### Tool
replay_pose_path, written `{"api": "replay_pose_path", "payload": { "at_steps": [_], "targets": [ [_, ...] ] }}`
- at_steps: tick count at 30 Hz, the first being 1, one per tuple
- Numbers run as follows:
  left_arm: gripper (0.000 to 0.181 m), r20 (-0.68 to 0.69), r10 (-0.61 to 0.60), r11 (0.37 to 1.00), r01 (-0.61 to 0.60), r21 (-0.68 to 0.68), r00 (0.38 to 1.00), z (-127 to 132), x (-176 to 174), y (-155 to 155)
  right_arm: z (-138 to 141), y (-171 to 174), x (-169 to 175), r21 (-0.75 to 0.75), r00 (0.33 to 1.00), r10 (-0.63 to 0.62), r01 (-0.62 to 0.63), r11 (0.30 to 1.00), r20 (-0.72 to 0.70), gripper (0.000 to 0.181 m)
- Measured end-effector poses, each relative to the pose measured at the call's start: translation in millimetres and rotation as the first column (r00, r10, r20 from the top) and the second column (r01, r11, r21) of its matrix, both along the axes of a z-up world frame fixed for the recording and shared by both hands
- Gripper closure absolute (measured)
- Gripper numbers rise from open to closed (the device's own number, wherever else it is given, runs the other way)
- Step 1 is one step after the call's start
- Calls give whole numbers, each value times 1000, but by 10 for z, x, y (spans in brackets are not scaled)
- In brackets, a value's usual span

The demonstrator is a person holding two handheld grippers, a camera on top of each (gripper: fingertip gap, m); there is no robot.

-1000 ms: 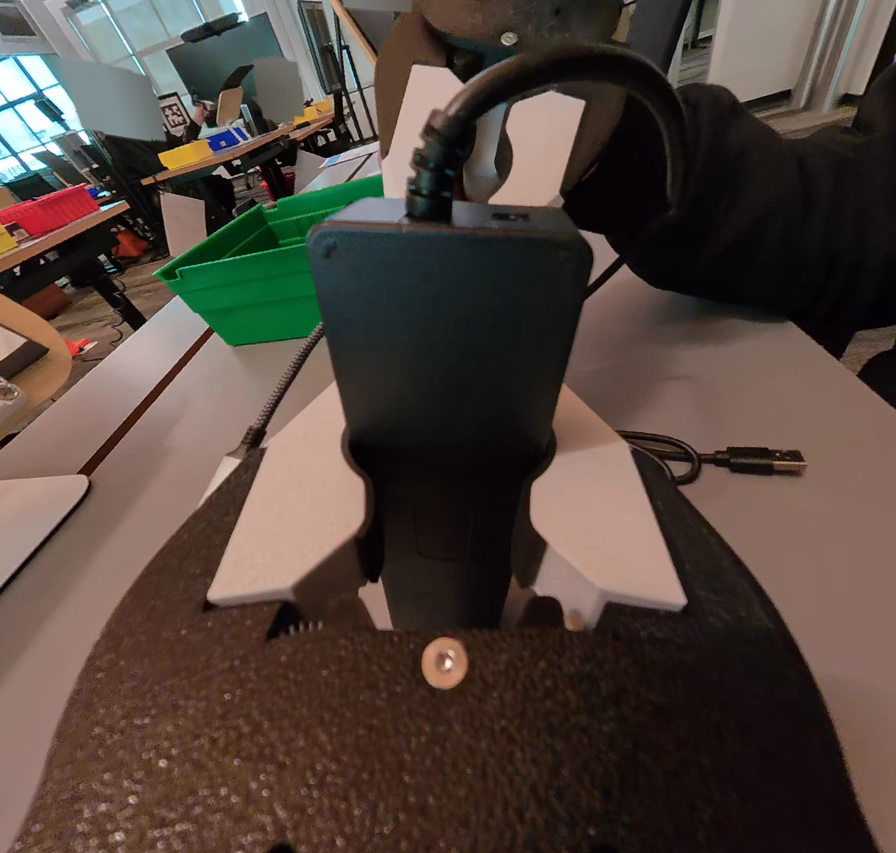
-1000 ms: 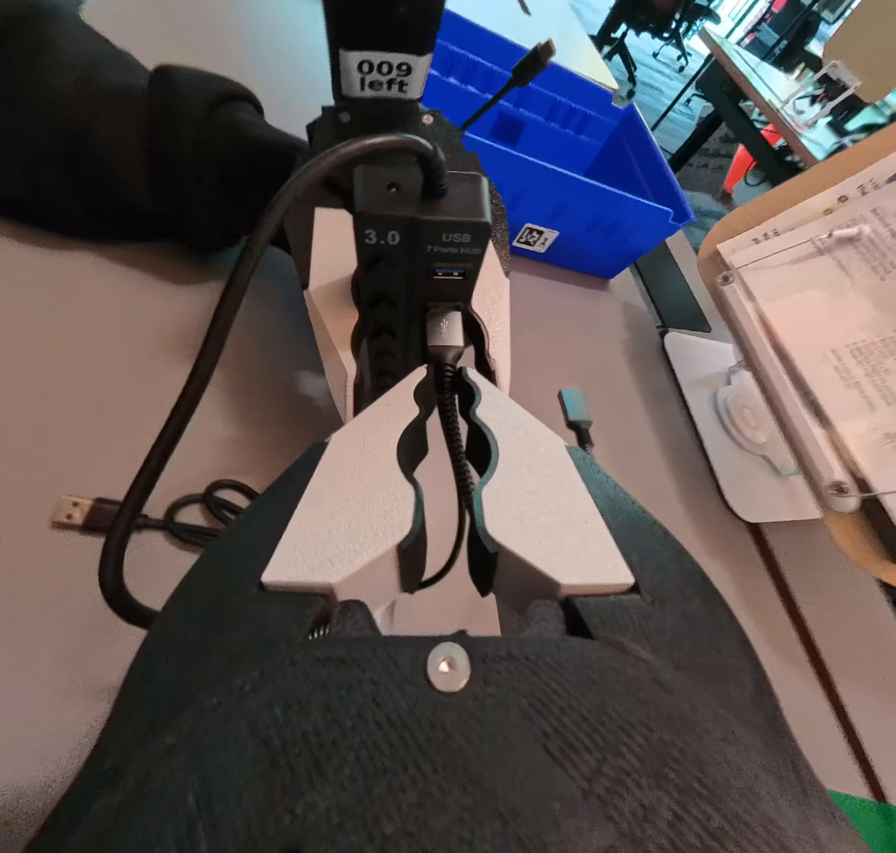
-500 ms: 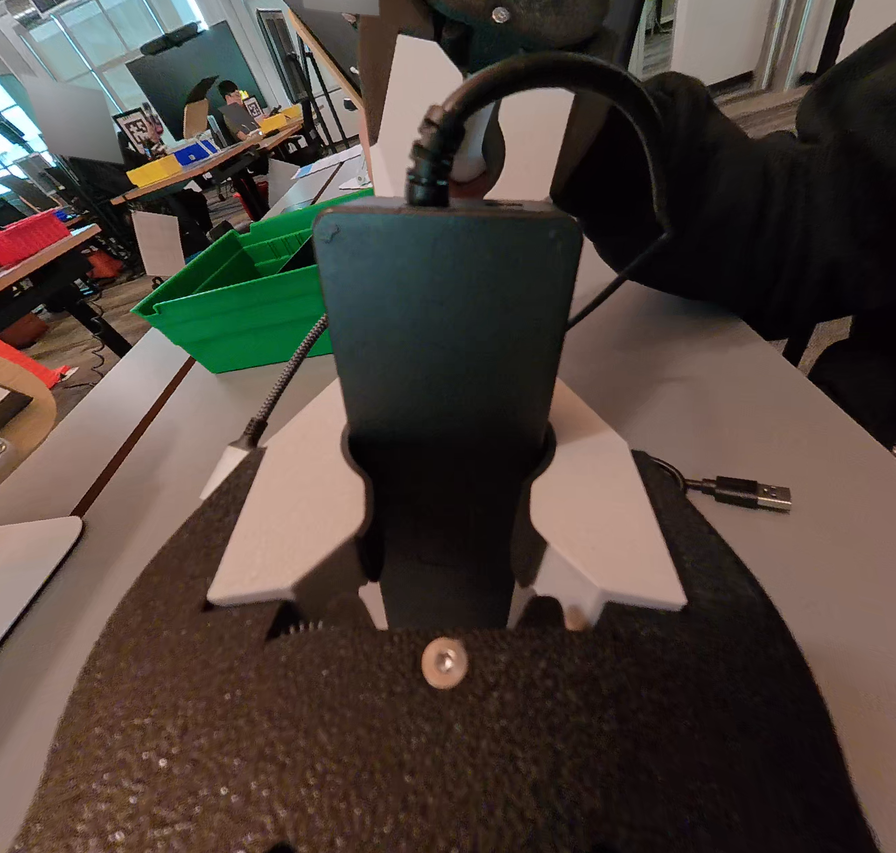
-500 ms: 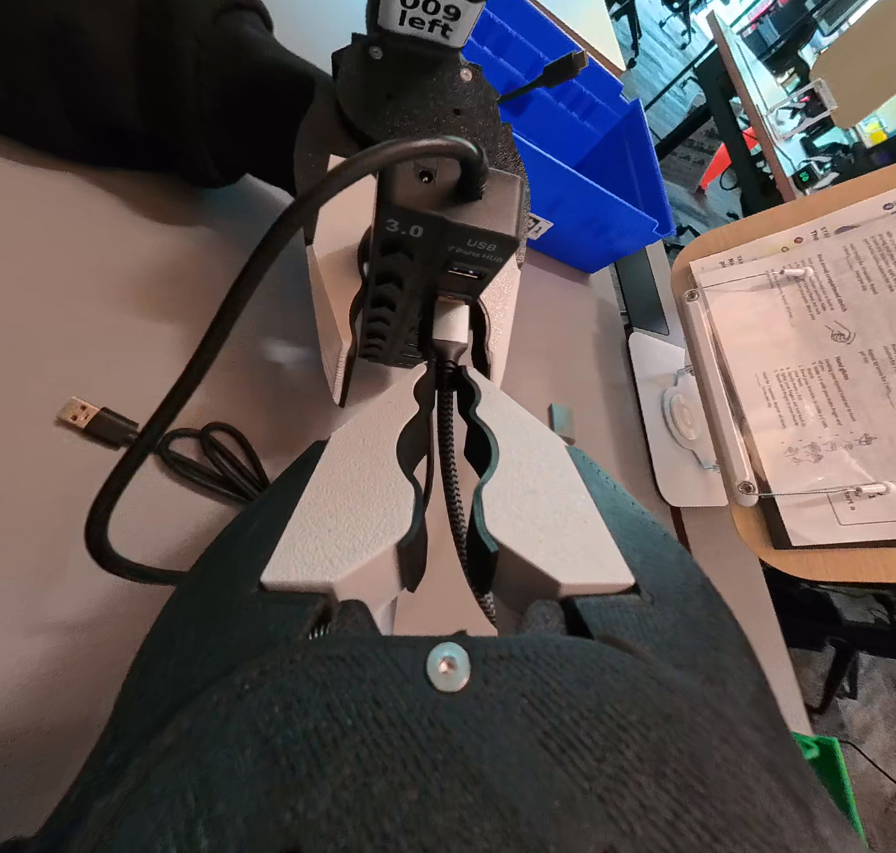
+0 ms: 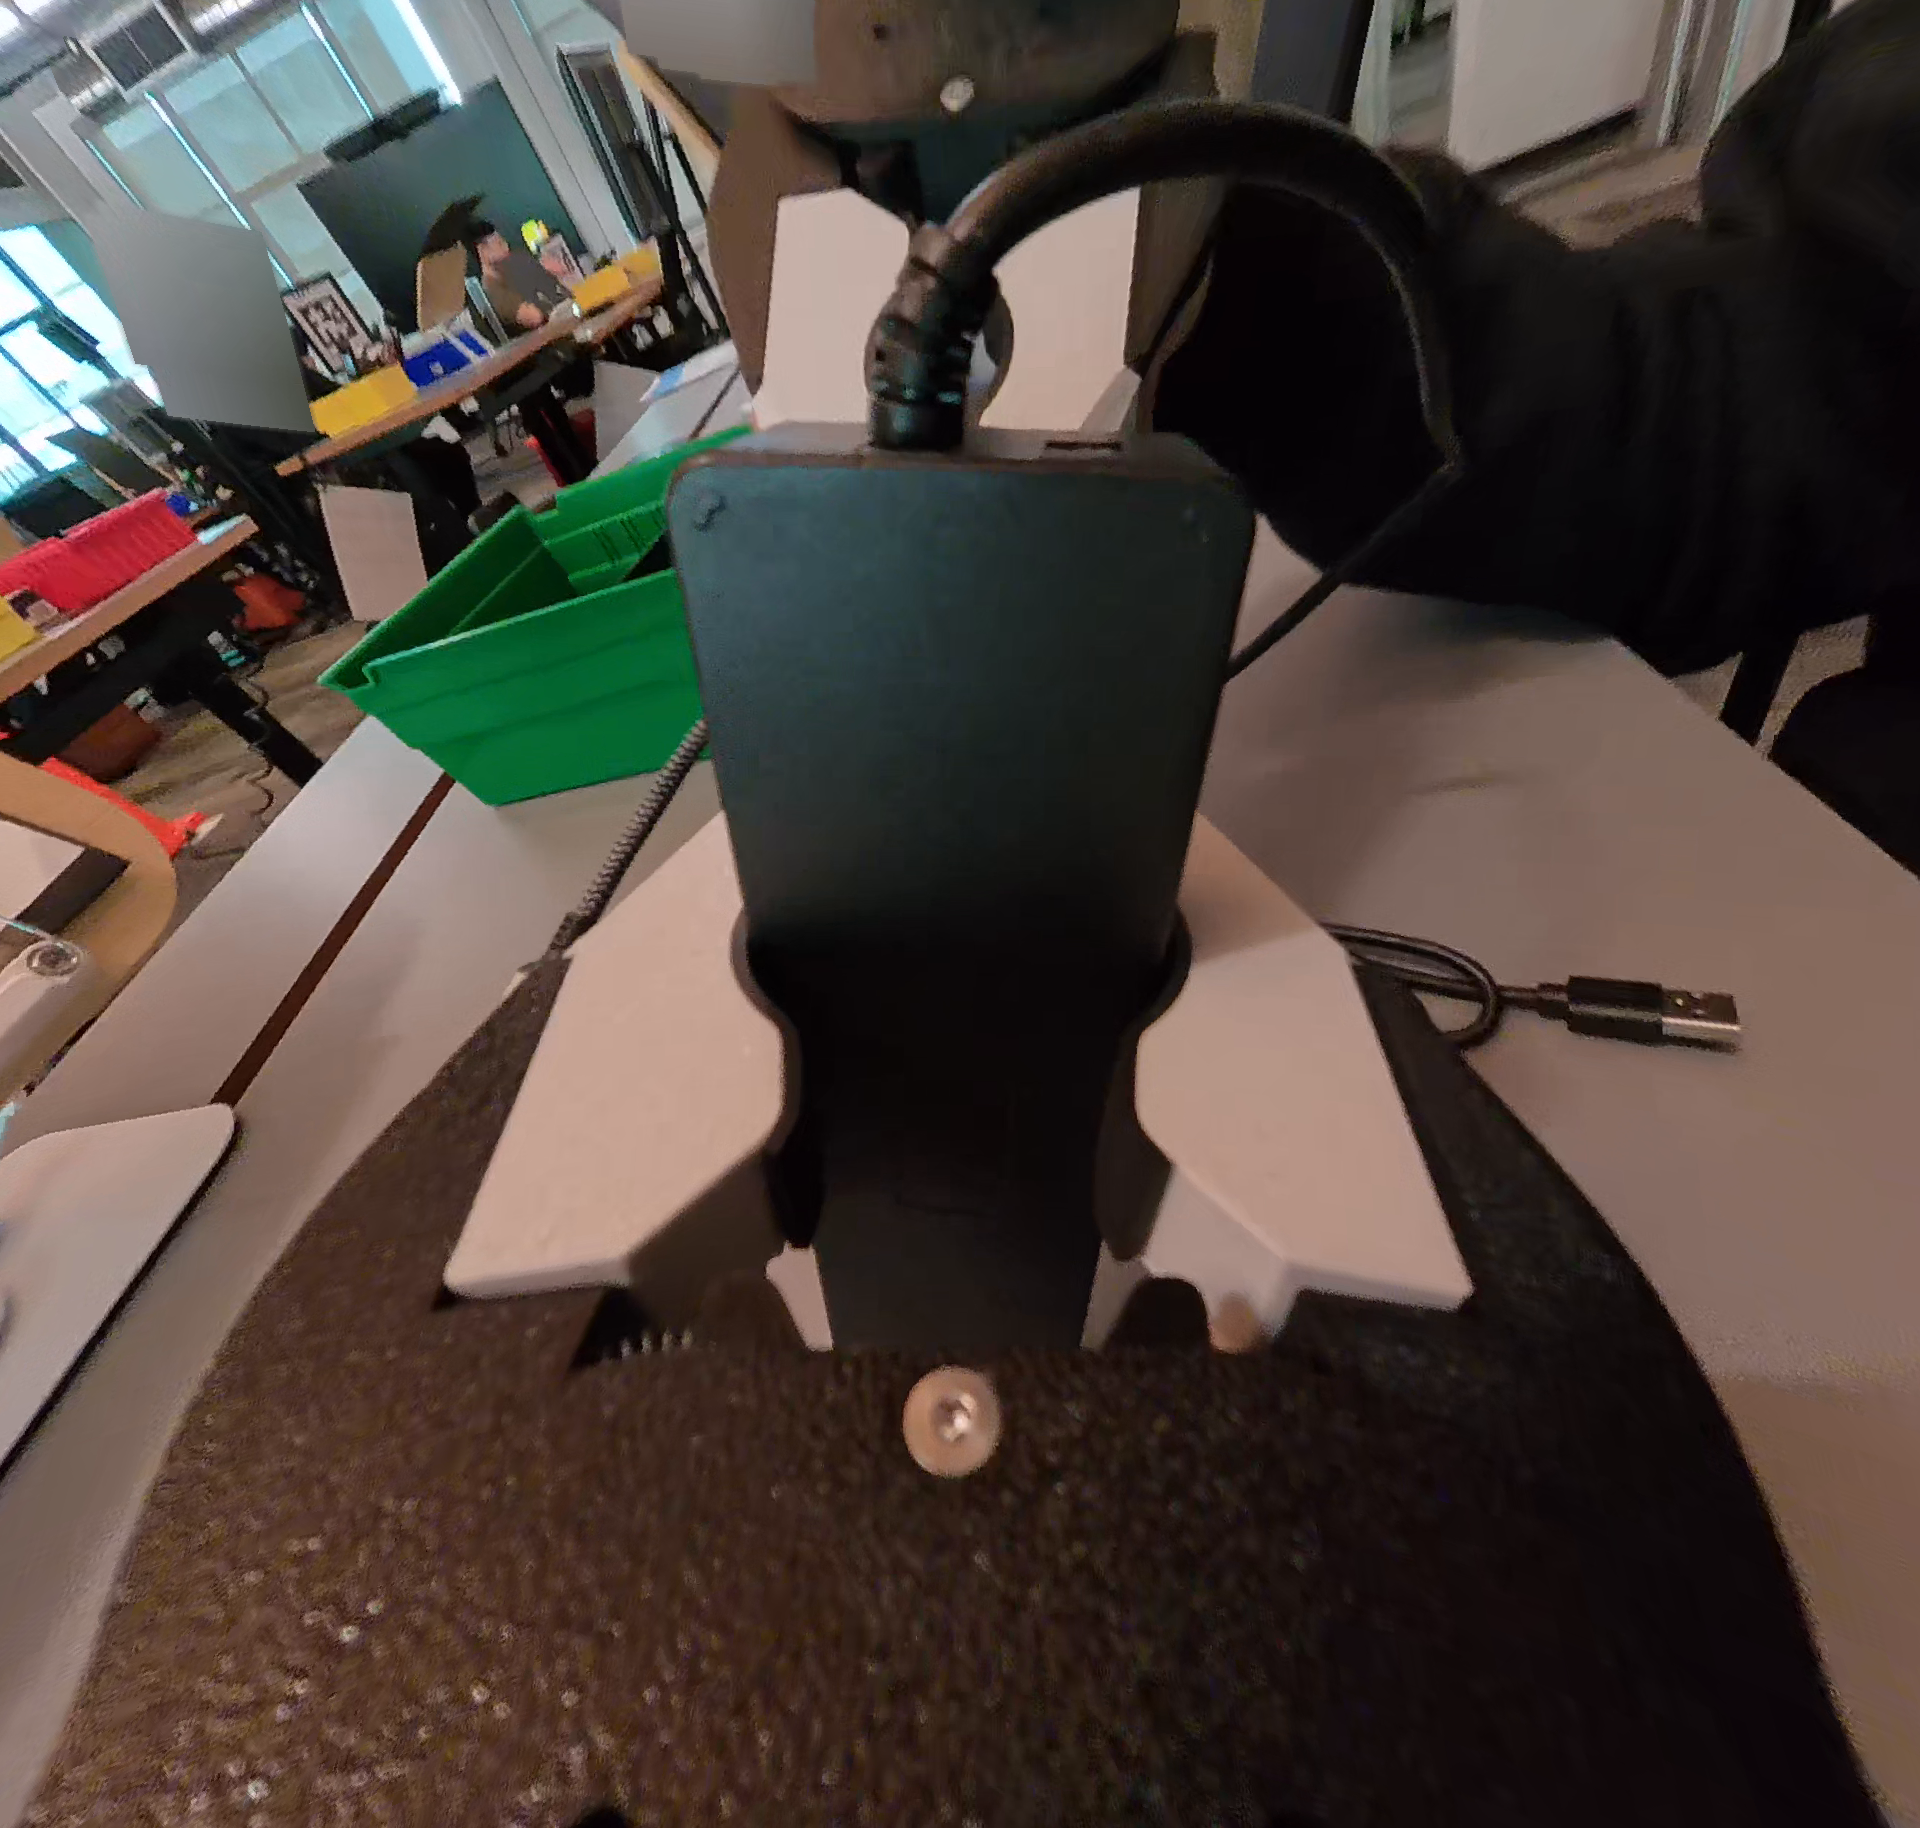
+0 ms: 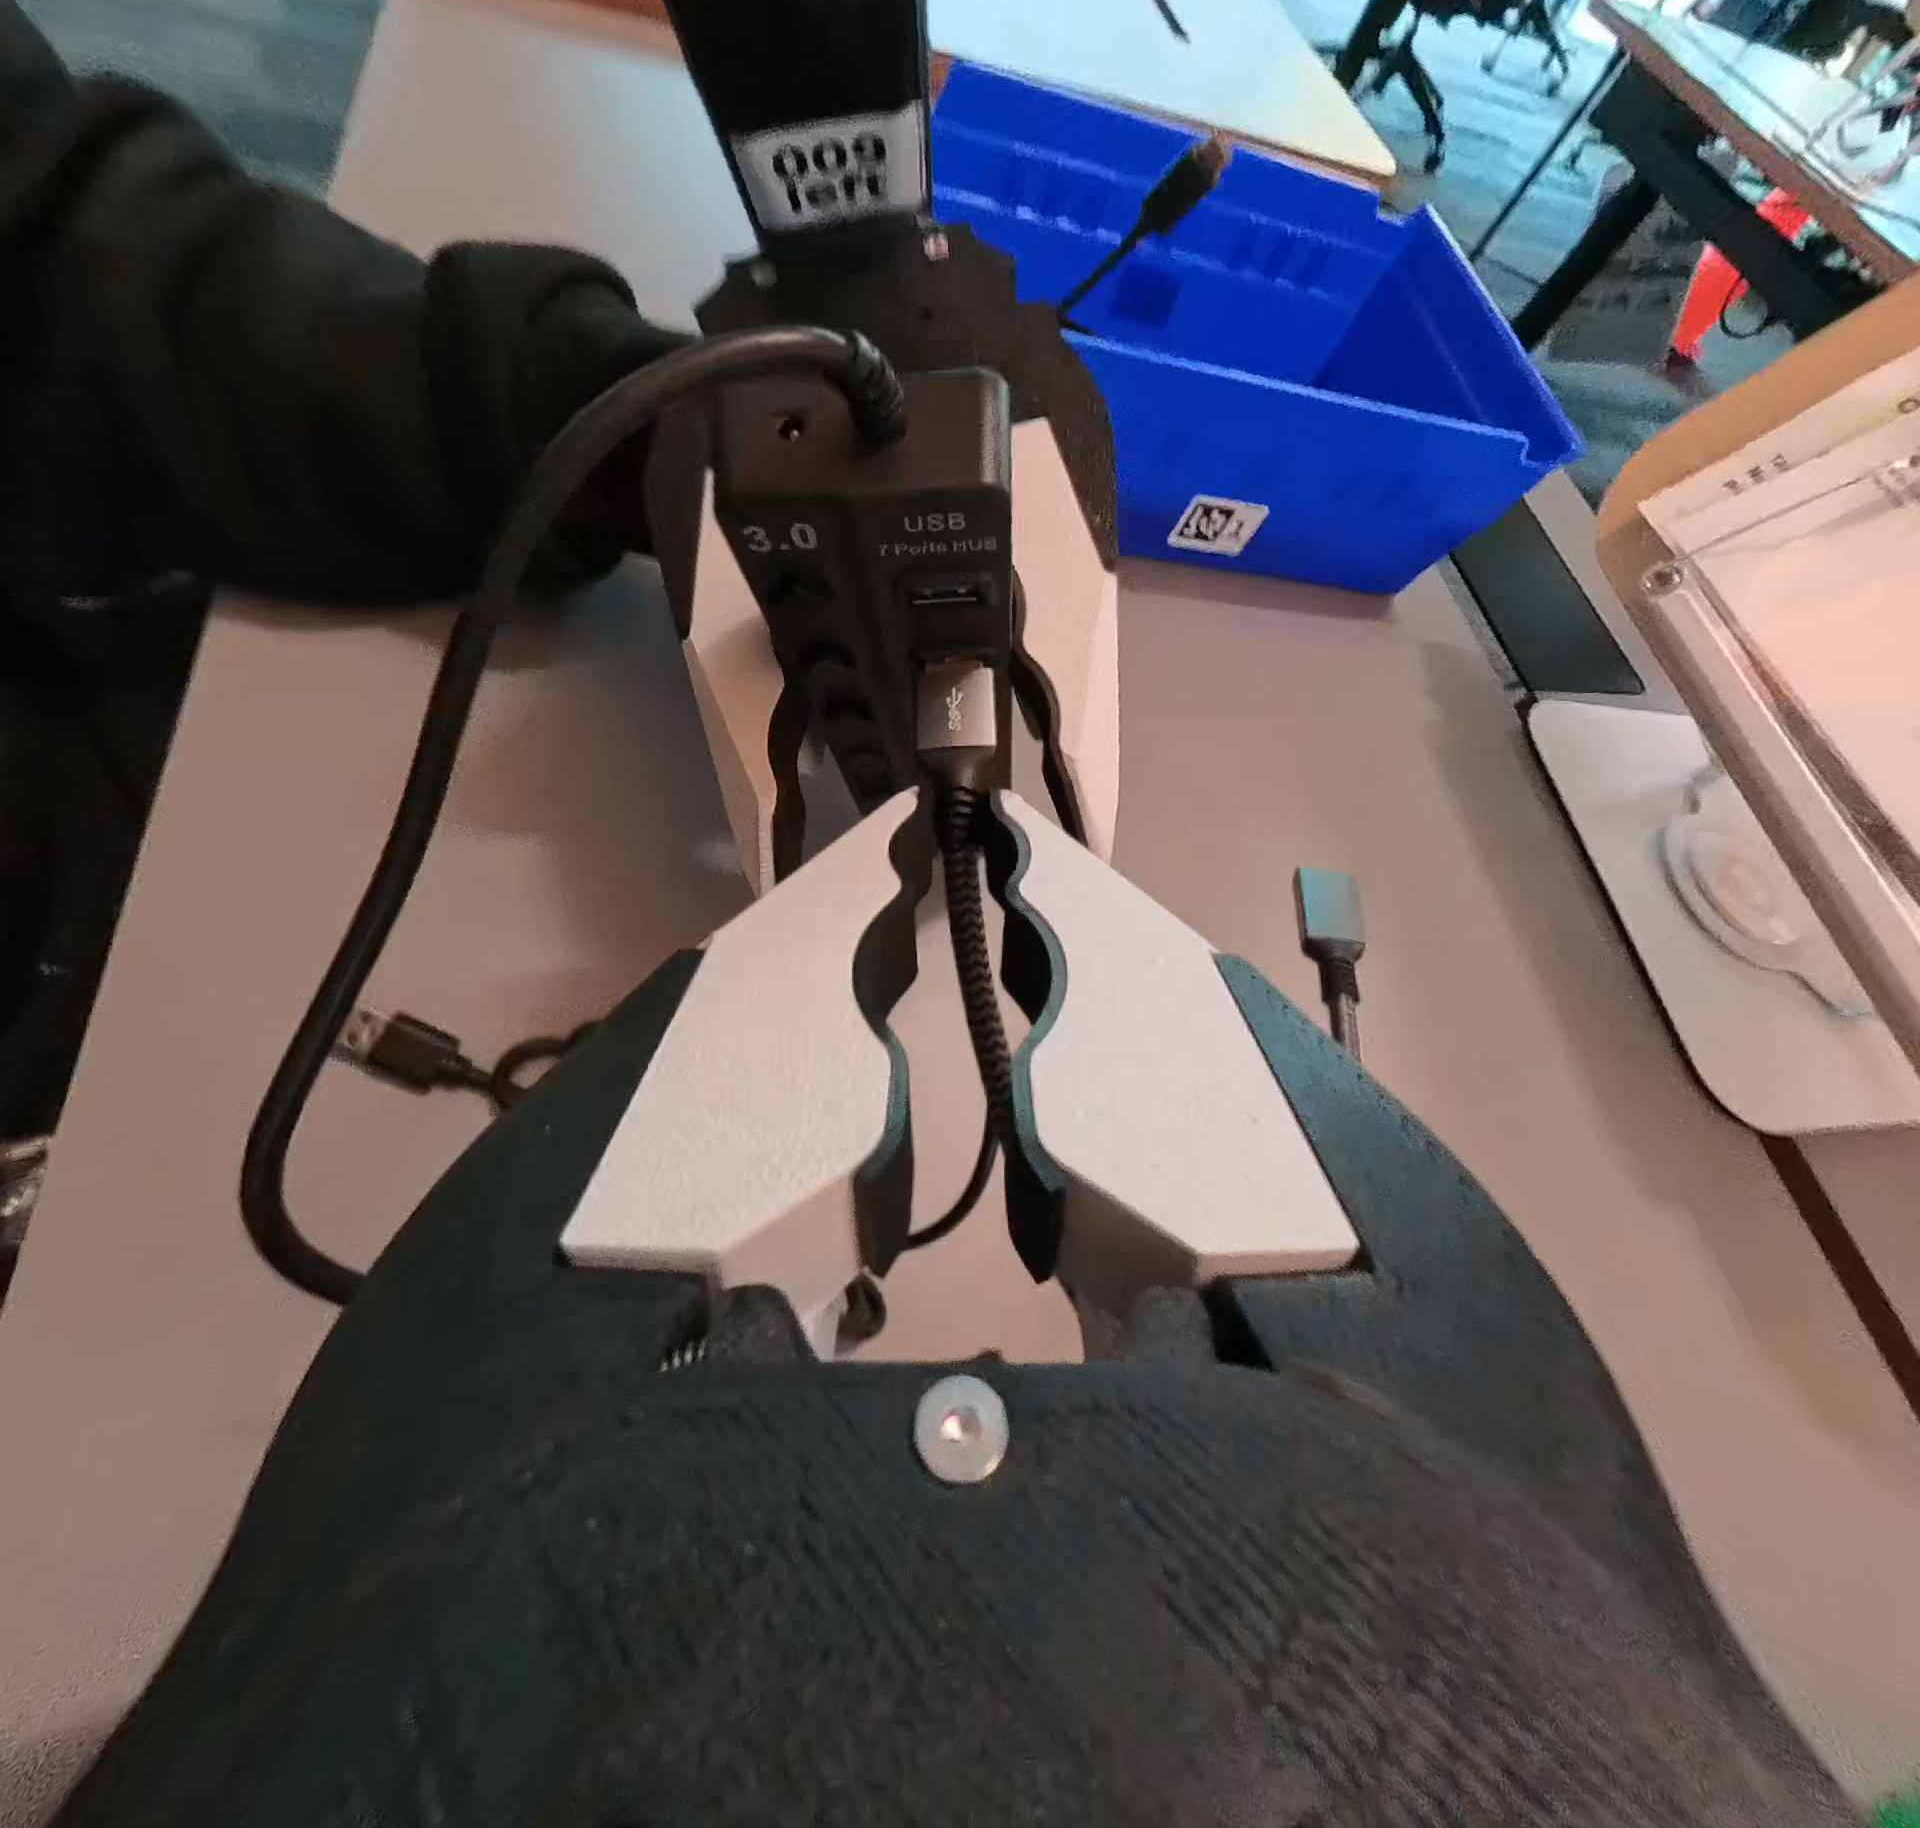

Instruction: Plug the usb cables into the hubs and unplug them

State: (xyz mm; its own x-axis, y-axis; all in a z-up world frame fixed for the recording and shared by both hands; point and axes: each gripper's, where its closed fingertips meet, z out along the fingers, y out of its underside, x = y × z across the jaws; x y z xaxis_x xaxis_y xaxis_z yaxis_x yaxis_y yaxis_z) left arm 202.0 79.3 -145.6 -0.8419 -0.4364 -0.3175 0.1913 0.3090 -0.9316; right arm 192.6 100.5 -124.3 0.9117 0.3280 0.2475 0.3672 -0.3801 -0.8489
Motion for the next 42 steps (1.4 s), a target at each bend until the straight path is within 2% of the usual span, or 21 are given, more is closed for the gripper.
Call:
{"api": "replay_pose_path", "payload": {
  "at_steps": [1,5,8,11,19,24,31,32,33,34,35,36,39,41,42],
  "targets": [
    [119,8,-5,1000,5,-28,1000,31,-3,2,37,27,-21,37,1000,16,-15,999,-16,173],
    [119,16,-12,994,13,-107,1000,134,-5,16,144,95,-34,130,993,32,-18,991,-110,168],
    [119,15,-13,994,14,-113,1000,121,5,-18,180,188,-52,184,985,35,-3,983,-169,163],
    [119,19,-12,991,15,-130,1000,139,8,-38,160,228,-94,195,991,43,-17,981,-128,167],
    [119,21,1,979,3,-204,1000,237,25,9,222,282,-73,245,987,36,4,970,-159,166],
    [119,-16,-52,959,46,-280,999,326,-16,-29,284,263,-76,233,994,5,21,972,-110,166],
    [119,-45,-46,967,33,-252,998,268,-1,-20,227,192,-36,195,996,30,-13,981,-82,166],
    [119,-28,-36,951,26,-307,999,346,-9,113,265,139,164,209,997,-64,73,975,-50,166],
    [119,-21,-6,921,-3,-389,1000,480,-4,321,346,-6,515,236,978,-205,205,950,-24,166],
    [119,-4,36,904,-34,-426,999,583,0,491,489,-171,699,290,966,-238,259,921,-105,166],
    [119,21,67,900,-51,-434,998,650,0,562,685,-285,656,374,965,-146,221,901,-218,167],
    [119,38,66,897,-43,-440,997,694,-9,549,839,-343,604,442,965,-92,195,875,-245,167],
    [119,34,66,924,-49,-379,997,606,22,432,908,-332,408,439,993,-86,114,891,-84,166],
    [119,16,75,934,-65,-352,997,516,41,431,1071,-401,301,498,997,-61,72,864,-38,166],
    [119,11,76,932,-67,-357,997,510,43,445,1147,-469,376,525,993,-116,107,844,-17,166]
  ]
}}
